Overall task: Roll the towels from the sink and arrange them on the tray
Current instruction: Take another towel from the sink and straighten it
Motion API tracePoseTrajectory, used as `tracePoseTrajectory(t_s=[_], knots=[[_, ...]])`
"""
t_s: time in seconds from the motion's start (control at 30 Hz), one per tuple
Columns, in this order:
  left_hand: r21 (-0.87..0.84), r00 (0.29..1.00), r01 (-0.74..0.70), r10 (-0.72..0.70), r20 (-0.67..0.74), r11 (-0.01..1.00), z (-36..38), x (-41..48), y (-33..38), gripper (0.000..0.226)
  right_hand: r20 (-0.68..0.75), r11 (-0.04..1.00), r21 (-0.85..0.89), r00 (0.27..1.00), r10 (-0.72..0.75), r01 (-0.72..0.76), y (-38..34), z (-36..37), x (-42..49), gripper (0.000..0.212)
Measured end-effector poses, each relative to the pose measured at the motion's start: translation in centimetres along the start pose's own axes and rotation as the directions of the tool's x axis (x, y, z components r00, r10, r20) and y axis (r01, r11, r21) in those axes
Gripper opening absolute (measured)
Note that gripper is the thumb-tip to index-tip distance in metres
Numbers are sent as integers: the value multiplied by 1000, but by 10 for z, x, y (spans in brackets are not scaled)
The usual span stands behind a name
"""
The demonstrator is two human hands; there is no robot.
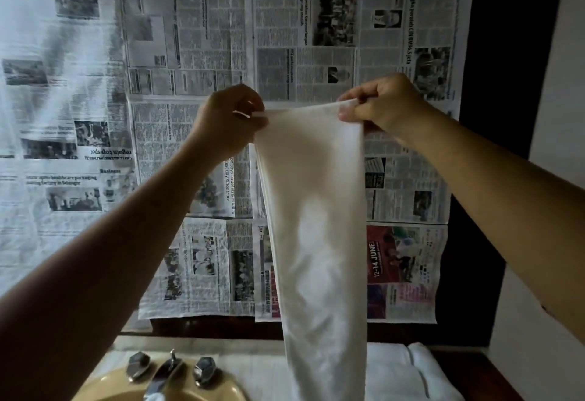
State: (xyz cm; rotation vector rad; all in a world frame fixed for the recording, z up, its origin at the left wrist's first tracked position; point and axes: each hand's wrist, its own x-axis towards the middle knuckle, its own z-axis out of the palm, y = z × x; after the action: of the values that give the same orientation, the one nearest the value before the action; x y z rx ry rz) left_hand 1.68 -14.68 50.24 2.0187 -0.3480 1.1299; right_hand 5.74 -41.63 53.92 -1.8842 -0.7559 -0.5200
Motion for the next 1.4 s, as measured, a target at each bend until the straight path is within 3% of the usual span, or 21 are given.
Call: tracePoseTrajectory(t_s=[0.13, 0.2, 0.33, 0.57, 0.67, 0.83, 1.0, 1.13, 1.23, 1.4], knots=[[172, 997, -54, 42, 72, 984, 3, -3, 1, 25, 56, 997, 31, 996, 67, -69, 1, -5, -4, 14], [300, 989, -111, 76, 125, 948, 4, -6, 5, 22, 109, 996, 50, 991, 74, -79, 3, -7, -6, 17], [373, 961, -147, 43, 274, 916, 6, -11, 7, 18, 185, 983, 117, 976, 116, -139, 13, -10, -9, 27], [537, 912, -136, -106, 396, 833, 54, -32, -41, 20, 84, 952, -139, 955, 285, -272, 86, 37, -19, 19], [512, 900, -18, -209, 382, 859, 78, -40, -61, 14, 107, 934, -84, 929, 355, -348, 110, 61, -22, 17], [277, 905, 224, -305, 298, 934, 84, -31, -71, 14, 46, 940, -23, 939, 340, -339, 114, 68, -12, 10], [253, 956, 142, -199, 218, 957, 75, -22, -56, 15, -8, 976, -35, 976, 217, -217, 98, 51, -10, 19], [276, 970, 80, -139, 198, 958, 68, -41, -53, 16, 48, 983, 67, 985, 166, -169, 104, 46, -34, 14], [327, 961, 103, -179, 211, 939, 75, -78, -62, 15, 153, 974, 140, 975, 159, -180, 127, 50, -69, 10], [365, 890, 204, -327, 318, 909, 96, -154, -95, 15, 264, 950, 82, 926, 271, -301, 180, 82, -123, 13]])
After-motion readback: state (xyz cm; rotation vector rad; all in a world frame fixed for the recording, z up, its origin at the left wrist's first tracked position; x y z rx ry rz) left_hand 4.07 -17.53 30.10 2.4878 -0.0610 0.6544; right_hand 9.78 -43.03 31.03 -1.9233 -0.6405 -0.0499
